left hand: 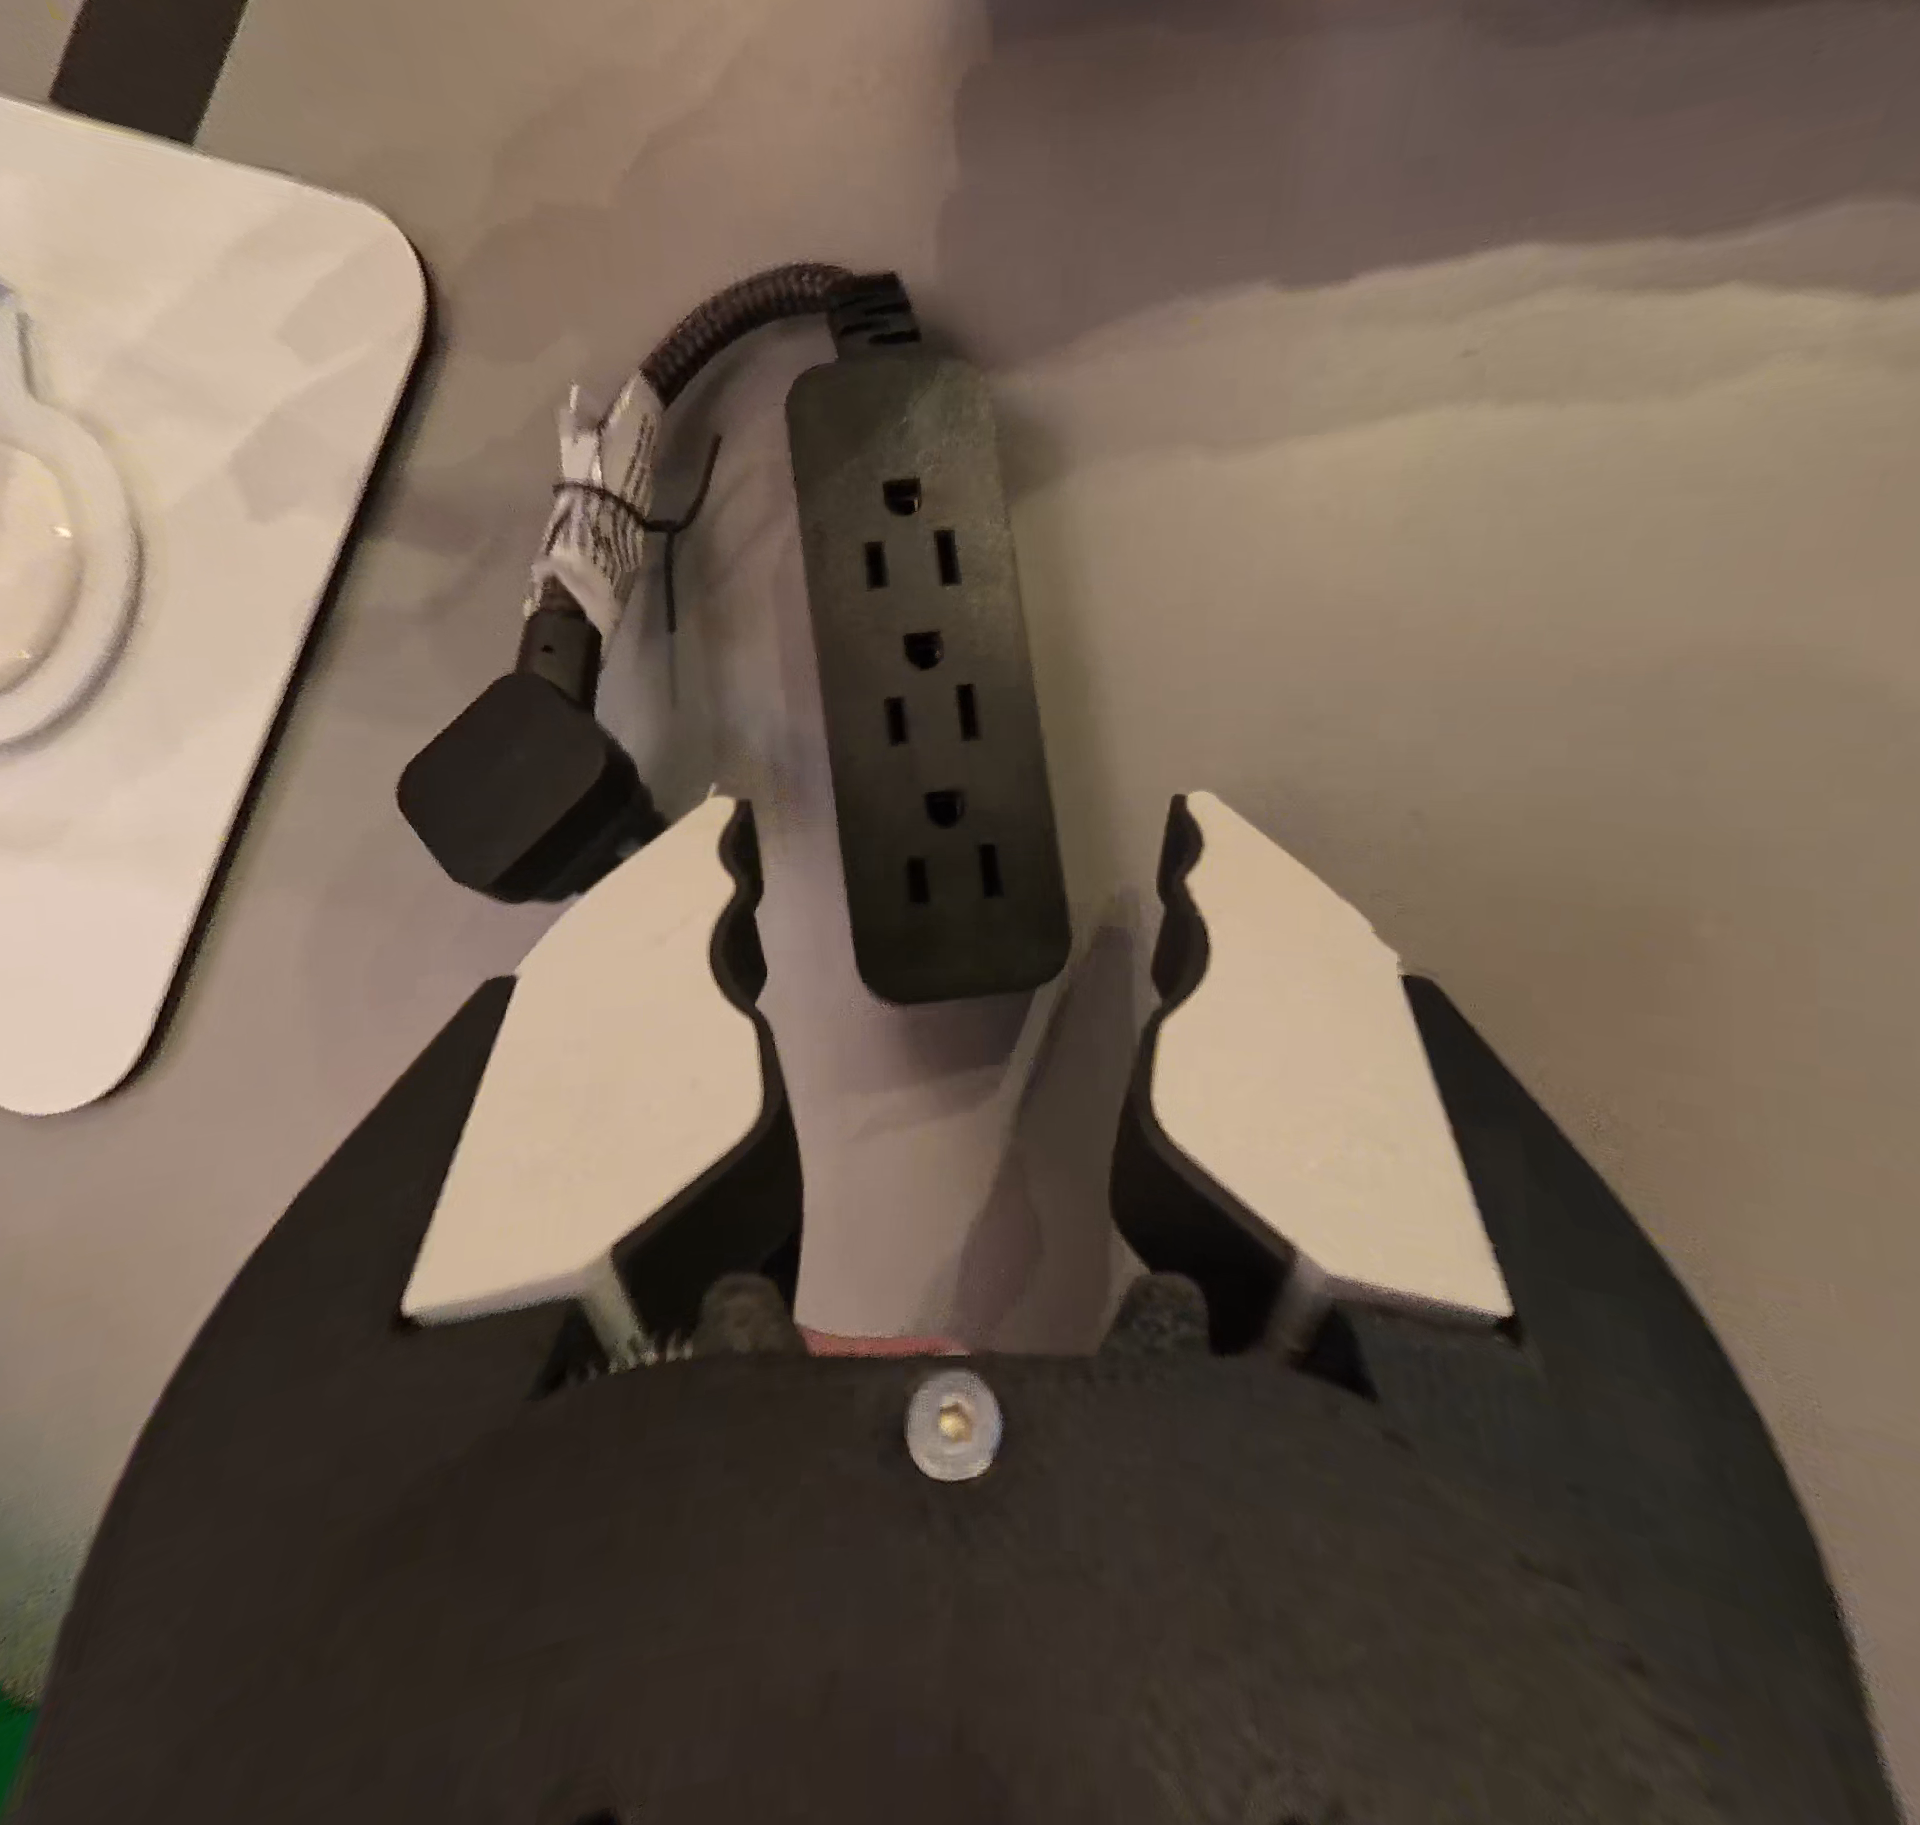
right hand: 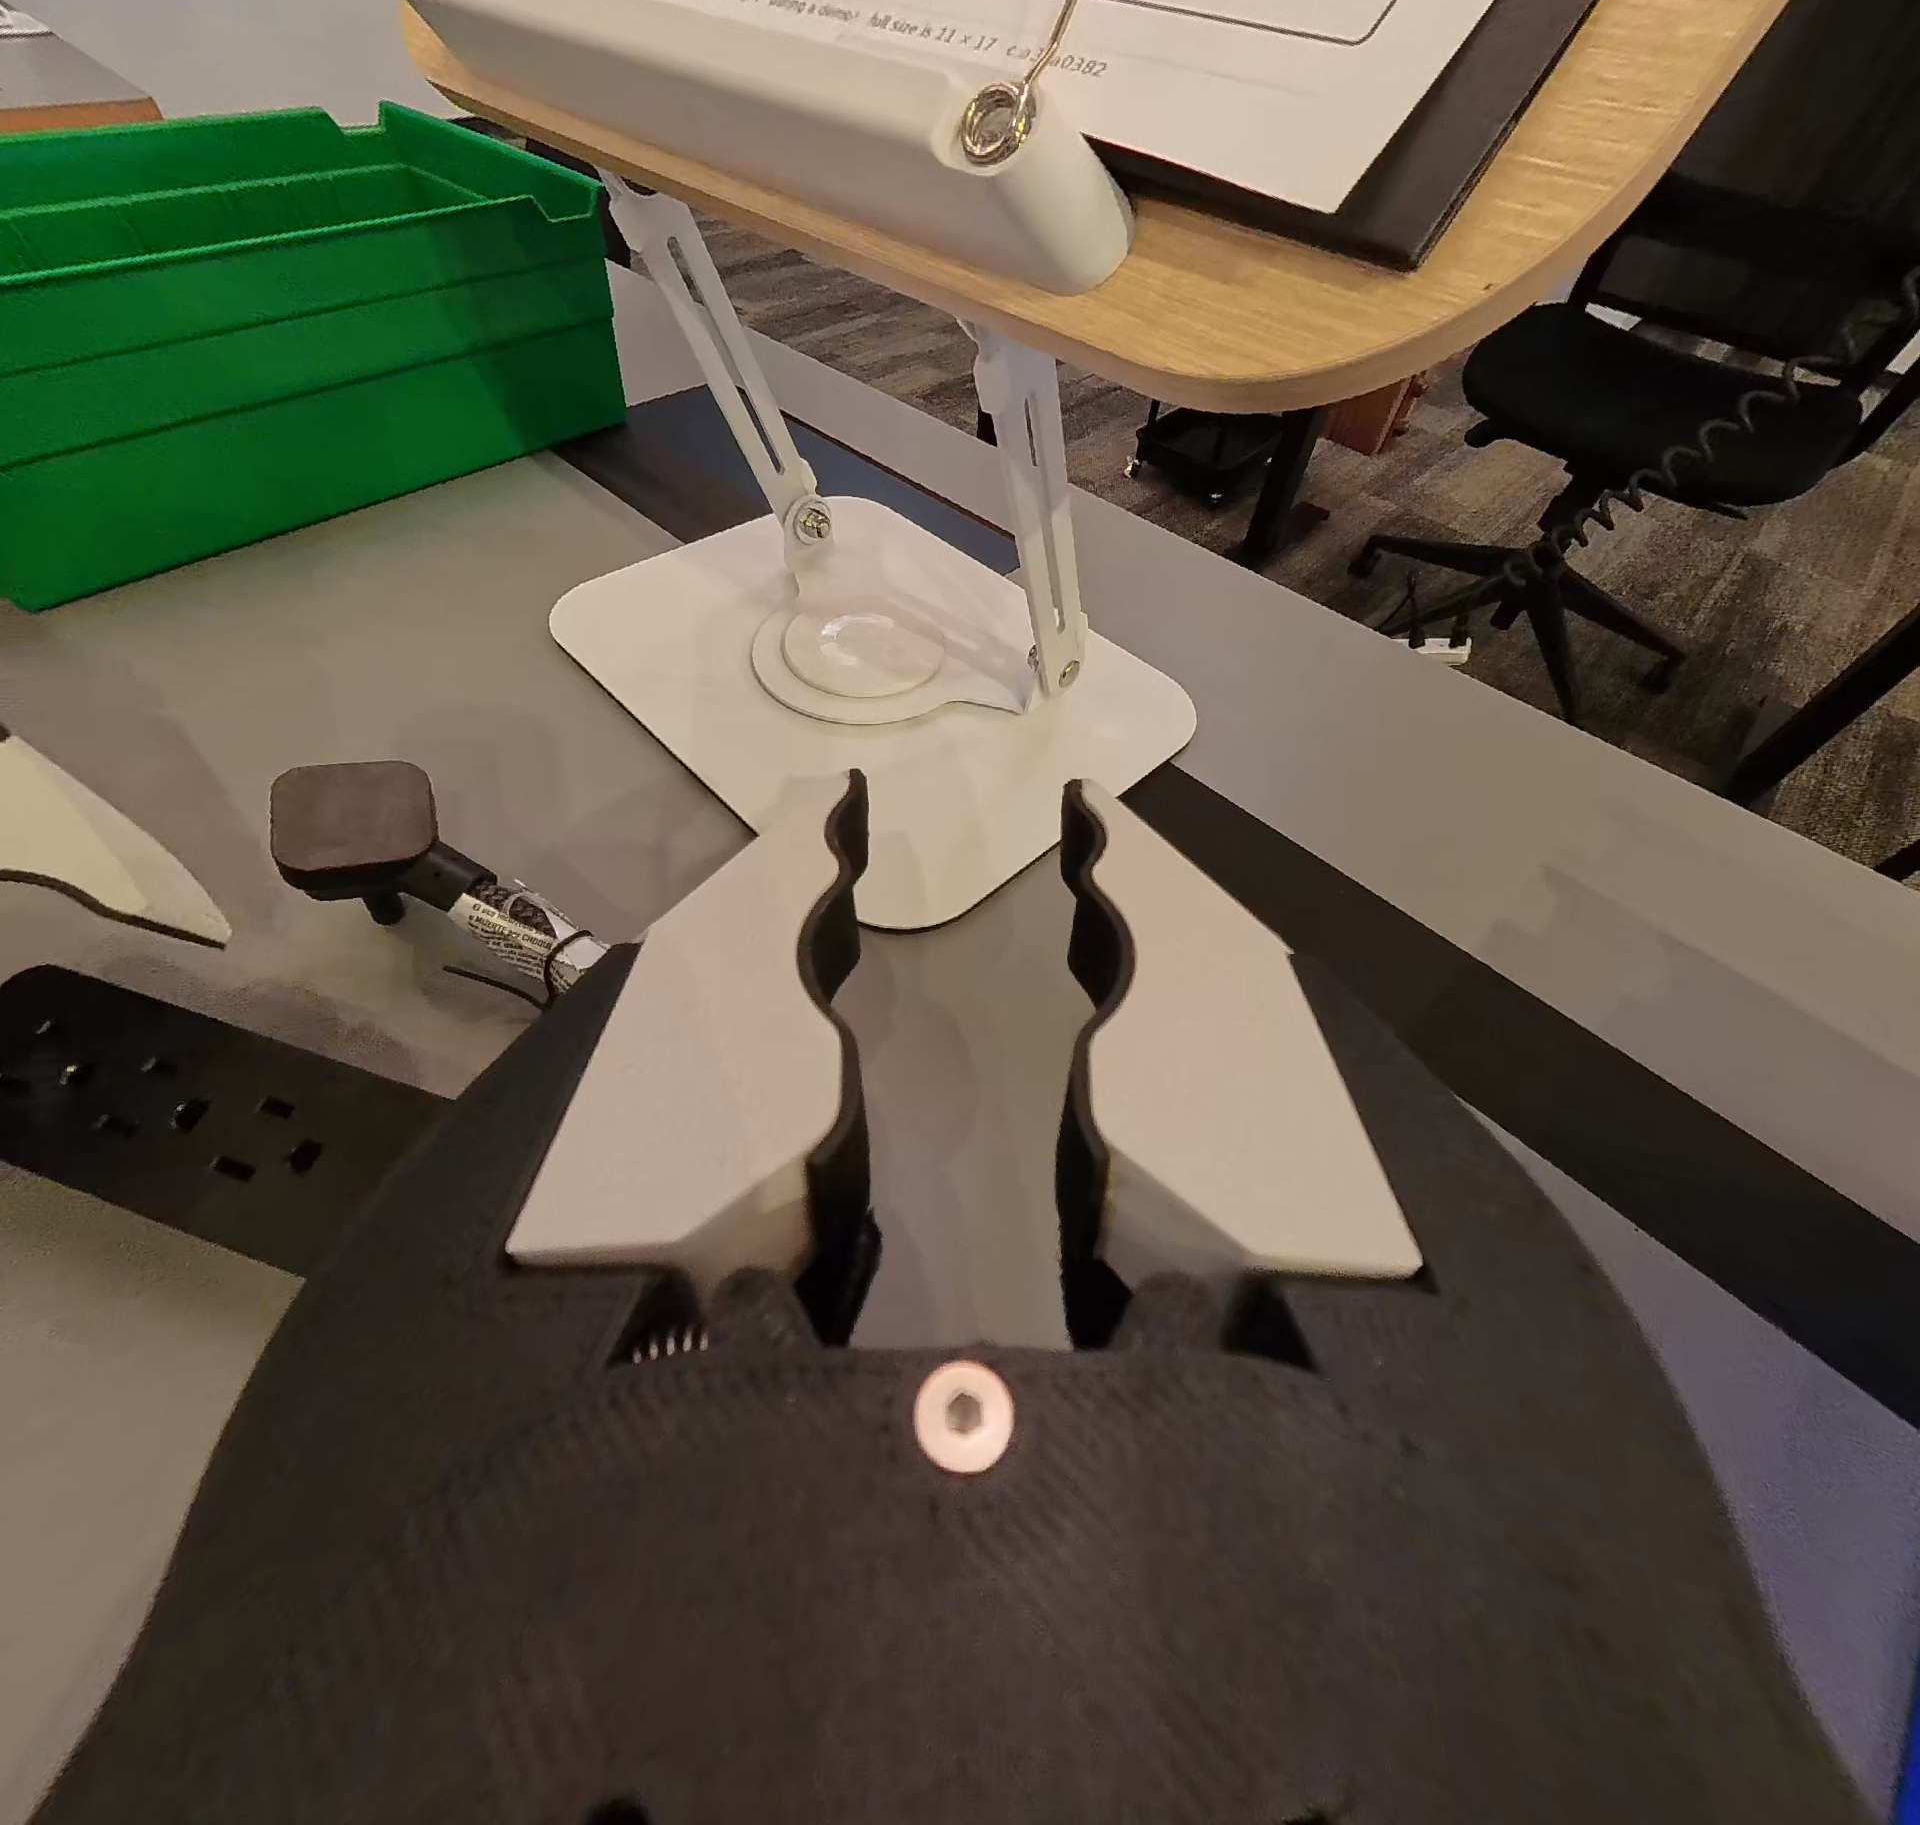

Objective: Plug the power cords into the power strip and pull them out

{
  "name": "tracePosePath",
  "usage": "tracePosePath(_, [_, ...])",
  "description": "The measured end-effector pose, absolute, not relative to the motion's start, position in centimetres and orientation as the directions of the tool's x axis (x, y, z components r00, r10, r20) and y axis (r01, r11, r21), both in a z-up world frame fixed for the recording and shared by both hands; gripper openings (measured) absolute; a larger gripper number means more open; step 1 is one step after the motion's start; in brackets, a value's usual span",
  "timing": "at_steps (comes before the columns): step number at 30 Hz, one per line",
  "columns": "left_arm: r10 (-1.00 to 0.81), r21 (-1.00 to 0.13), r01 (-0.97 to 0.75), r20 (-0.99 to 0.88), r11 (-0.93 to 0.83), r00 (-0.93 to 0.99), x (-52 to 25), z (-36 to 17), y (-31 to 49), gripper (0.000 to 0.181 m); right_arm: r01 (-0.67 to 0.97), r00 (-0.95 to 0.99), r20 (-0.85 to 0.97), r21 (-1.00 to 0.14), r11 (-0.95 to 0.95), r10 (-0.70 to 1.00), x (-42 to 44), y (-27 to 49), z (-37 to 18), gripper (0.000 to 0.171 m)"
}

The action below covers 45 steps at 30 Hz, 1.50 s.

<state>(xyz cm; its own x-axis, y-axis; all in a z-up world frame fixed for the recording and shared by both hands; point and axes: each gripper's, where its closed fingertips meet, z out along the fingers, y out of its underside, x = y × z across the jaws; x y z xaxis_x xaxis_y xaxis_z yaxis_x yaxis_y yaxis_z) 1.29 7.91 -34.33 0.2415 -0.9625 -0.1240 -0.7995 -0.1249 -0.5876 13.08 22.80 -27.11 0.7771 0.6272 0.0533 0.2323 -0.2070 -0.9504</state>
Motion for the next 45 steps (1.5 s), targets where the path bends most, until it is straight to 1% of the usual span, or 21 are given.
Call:
tracePosePath(1, [-0.967,-0.56,-0.819,-0.112,-0.128,0.228,0.9,-34.8,7.8,0.07,0.233,0.777,0.054,-0.95,-0.207,0.628,13.1,22.8,-27.1,0.035])
tracePosePath(3, [-0.974,-0.527,-0.837,-0.071,-0.147,0.216,0.4,-35.6,7.3,0.056,0.232,0.776,0.054,-0.951,-0.205,0.628,13.1,22.8,-27.0,0.035])
tracePosePath(5, [-0.968,-0.524,-0.832,-0.053,-0.182,0.245,0.3,-36.0,7.1,0.051,0.232,0.776,0.053,-0.951,-0.206,0.629,13.1,22.8,-27.0,0.035])
tracePosePath(7, [-0.96,-0.54,-0.811,-0.018,-0.225,0.278,0.7,-36.1,6.8,0.051,0.232,0.775,0.052,-0.95,-0.207,0.63,13.1,22.8,-27.0,0.035])
tracePosePath(9, [-0.948,-0.559,-0.779,0.044,-0.285,0.316,1.2,-35.8,6.1,0.055,0.232,0.773,0.049,-0.949,-0.211,0.632,13.1,22.8,-27.1,0.035])
tracePosePath(10, [-0.94,-0.566,-0.763,0.072,-0.313,0.333,1.6,-35.7,5.7,0.061,0.233,0.772,0.047,-0.949,-0.213,0.634,13.0,22.7,-27.1,0.035])
tracePosePath(12, [-0.928,-0.569,-0.742,0.112,-0.353,0.355,2.2,-35.6,4.6,0.085,0.234,0.77,0.045,-0.948,-0.217,0.636,13.0,22.7,-27.1,0.035])
tracePosePath(13, [-0.93,-0.567,-0.747,0.111,-0.349,0.35,2.3,-35.6,4.1,0.092,0.233,0.771,0.044,-0.948,-0.217,0.636,13.1,22.7,-27.1,0.035])
tracePosePath(15, [-0.94,-0.569,-0.754,0.119,-0.328,0.319,2.5,-35.3,2.8,0.094,0.231,0.77,0.04,-0.948,-0.219,0.637,13.1,22.7,-27.1,0.036])
tracePosePath(16, [-0.944,-0.574,-0.751,0.153,-0.326,0.293,2.8,-35.1,2.0,0.094,0.23,0.77,0.039,-0.948,-0.22,0.637,13.1,22.7,-27.1,0.036])
tracePosePath(20, [-0.94,-0.61,-0.718,0.271,-0.334,0.207,3.8,-34.0,-0.6,0.087,0.235,0.768,0.038,-0.945,-0.226,0.639,13.0,22.7,-27.3,0.036])
tracePosePath(25, [-0.957,-0.641,-0.714,0.24,-0.281,0.162,3.9,-33.4,-1.3,0.087,0.231,0.77,0.038,-0.947,-0.222,0.637,13.1,22.7,-27.1,0.036])
tracePosePath(30, [-0.965,-0.648,-0.715,0.208,-0.261,0.163,3.1,-33.2,-1.0,0.071,0.232,0.768,0.037,-0.947,-0.224,0.639,13.1,22.7,-27.2,0.036])
tracePosePath(32, [-0.963,-0.616,-0.74,0.194,-0.268,0.188,2.8,-34.0,-0.7,0.072,0.235,0.766,0.038,-0.946,-0.225,0.641,13.0,22.7,-27.3,0.036])
tracePosePath(34, [-0.963,-0.621,-0.739,0.212,-0.263,0.164,3.4,-34.2,-1.4,0.072,0.236,0.766,0.039,-0.946,-0.224,0.642,12.9,22.6,-27.3,0.036])
tracePosePath(40, [-0.964,-0.651,-0.717,0.238,-0.251,0.121,6.3,-33.9,-2.6,0.072,0.234,0.767,0.039,-0.946,-0.224,0.64,13.1,22.7,-27.2,0.036])
tracePosePath(45, [-0.975,-0.708,-0.674,0.199,-0.211,0.097,6.9,-32.7,-3.1,0.07,0.227,0.768,0.034,-0.948,-0.222,0.64,13.1,22.7,-27.1,0.036])
